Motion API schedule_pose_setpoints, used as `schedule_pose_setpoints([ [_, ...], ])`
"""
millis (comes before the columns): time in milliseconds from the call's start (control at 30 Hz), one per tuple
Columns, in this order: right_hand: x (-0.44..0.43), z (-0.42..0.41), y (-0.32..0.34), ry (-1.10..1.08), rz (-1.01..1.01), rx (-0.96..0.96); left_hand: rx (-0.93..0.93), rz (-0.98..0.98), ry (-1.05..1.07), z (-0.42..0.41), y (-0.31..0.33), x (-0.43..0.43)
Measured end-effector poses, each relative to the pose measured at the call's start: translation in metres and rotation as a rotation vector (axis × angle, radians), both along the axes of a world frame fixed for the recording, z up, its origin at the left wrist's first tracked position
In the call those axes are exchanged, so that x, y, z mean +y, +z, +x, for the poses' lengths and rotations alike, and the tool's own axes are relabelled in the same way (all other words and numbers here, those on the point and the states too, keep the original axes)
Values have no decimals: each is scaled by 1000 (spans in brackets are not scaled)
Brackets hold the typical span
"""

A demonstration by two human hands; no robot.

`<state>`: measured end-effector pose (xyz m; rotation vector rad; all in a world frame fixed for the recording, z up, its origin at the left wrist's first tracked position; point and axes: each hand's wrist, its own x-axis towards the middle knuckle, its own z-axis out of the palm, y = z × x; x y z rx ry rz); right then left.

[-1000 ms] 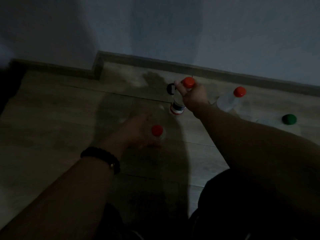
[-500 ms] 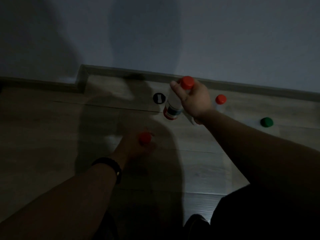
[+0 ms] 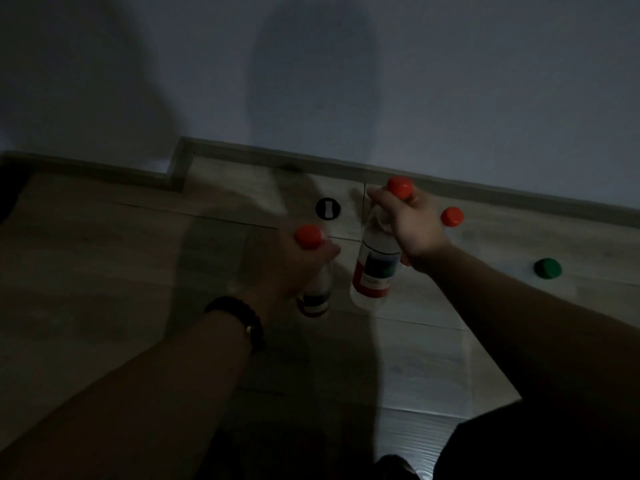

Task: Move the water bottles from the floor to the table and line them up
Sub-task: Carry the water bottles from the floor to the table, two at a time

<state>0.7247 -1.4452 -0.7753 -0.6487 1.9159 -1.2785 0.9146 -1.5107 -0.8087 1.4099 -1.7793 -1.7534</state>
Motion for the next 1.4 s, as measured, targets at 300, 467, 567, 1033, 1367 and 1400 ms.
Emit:
schedule_pose_setpoints([
  [300,-11,2,9,159,0,-173,20,106,-60,-5,53,-51],
  [467,-3,12,25,197,73,-166,-49,174,-94,-1,68,-41],
  [567,23,32,48,160,133,-172,-111,235,-64,2,93,-16],
  [1033,124,81,392,131,120,-21,-139,92,10,48,434,81],
  [1367,169,79,668,29,-9,137,47,-130,-44,40,702,119],
  [1400,172,77,685,2,-30,137,63,-156,-60,38,720,121],
])
